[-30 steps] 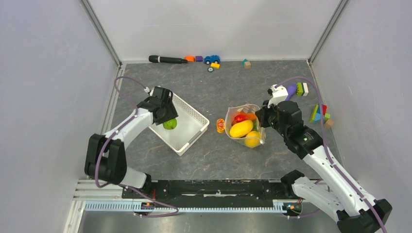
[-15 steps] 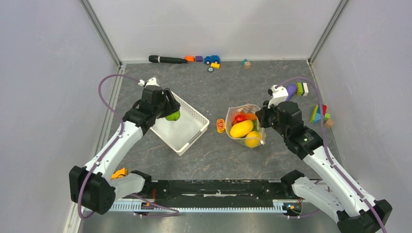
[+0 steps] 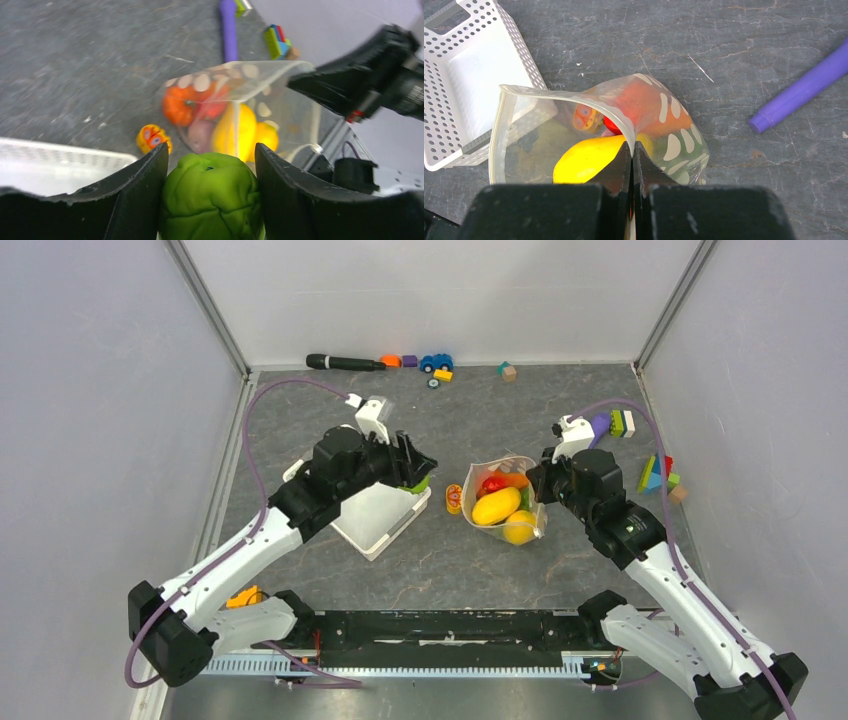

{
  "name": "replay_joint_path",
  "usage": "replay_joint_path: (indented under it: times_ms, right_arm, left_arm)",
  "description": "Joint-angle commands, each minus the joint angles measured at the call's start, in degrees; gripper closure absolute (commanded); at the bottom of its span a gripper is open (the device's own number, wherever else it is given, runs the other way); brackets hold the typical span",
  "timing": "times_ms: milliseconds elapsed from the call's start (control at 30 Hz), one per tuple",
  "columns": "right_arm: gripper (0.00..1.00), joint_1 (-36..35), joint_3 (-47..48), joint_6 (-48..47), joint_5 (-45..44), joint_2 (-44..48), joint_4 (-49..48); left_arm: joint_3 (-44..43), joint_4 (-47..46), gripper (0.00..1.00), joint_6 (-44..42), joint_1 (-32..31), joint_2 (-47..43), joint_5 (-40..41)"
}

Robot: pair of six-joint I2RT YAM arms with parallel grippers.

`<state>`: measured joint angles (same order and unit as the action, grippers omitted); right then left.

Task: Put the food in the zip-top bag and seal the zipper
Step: Place the fake fruit in the zipper food storage bag.

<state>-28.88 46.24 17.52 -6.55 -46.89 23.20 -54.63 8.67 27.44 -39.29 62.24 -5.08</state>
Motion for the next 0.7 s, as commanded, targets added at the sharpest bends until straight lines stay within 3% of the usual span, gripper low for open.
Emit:
replay_joint_path:
  times_ms: [0, 300, 667]
  right_arm:
    - [1.00, -0.25, 0.61, -0.29, -0.65, 0.83, -2.20]
    - [1.00, -0.22, 0.52, -0.42, -0.37, 0.20, -2.42]
    - [1.00, -0.15, 0.52, -0.57, -0.43, 0.46, -2.41]
  left_arm:
    - [-1.48, -8.38, 0.65, -7.97, -3.31, 0.19, -8.42]
    - [-6.43, -10.78, 0.62, -16.27, -11.68, 7.13, -15.65]
    - [-11.91, -12.71, 0.61, -22.60, -19.61, 18.06, -10.00]
